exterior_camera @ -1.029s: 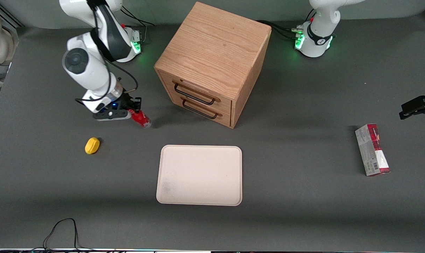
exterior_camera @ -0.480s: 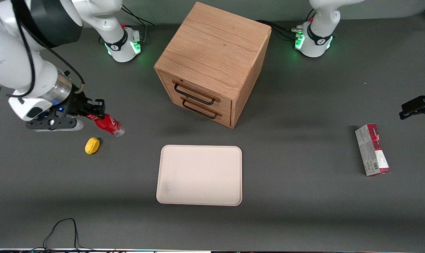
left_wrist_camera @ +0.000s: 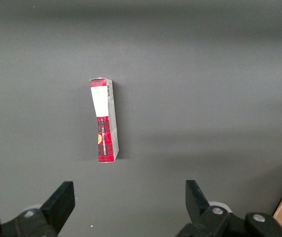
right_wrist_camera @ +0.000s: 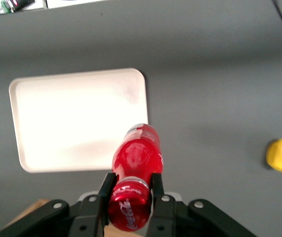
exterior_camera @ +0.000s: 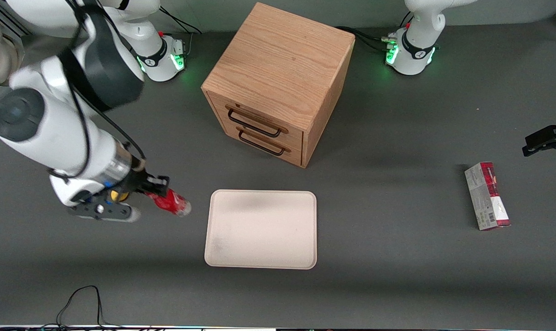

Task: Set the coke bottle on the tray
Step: 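Lift the bottle and carry it with the right gripper to the white tray, then lower the bottle onto the tray's edge and open the right gripper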

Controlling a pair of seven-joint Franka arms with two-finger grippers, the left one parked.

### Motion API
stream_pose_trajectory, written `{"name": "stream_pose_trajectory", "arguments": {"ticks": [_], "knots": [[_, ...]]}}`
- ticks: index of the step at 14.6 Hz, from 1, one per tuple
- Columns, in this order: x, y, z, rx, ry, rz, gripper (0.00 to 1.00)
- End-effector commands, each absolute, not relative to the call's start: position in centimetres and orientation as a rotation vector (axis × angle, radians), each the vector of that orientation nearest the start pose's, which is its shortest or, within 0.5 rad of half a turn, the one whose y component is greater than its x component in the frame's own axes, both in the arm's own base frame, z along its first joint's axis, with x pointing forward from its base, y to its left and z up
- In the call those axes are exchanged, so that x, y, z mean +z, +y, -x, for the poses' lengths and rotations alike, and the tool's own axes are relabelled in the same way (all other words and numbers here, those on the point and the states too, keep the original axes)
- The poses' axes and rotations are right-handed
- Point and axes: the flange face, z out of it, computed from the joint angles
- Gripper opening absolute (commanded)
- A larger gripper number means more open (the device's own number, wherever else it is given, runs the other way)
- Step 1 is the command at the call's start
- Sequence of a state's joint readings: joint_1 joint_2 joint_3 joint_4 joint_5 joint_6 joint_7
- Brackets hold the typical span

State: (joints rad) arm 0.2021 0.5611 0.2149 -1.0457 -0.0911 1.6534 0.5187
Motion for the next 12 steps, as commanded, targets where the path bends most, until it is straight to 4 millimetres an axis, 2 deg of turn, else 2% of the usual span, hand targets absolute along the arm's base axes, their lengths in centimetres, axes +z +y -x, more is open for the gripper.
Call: {"name": "stream_pose_trajectory", "arguments": {"ticks": [1,4,9,10,12], "knots": [[50.5,26.3,-69.7,-0.161,0.267,3.078,0.0],[46.2,27.1,-71.4,-0.185,0.266,3.059,0.0],[36.5,28.0,-73.2,-0.162,0.223,3.124,0.0],[35.3,28.1,-73.3,-0.153,0.218,3.129,0.0],[34.4,28.2,-73.5,-0.159,0.214,3.123,0.0]]}}
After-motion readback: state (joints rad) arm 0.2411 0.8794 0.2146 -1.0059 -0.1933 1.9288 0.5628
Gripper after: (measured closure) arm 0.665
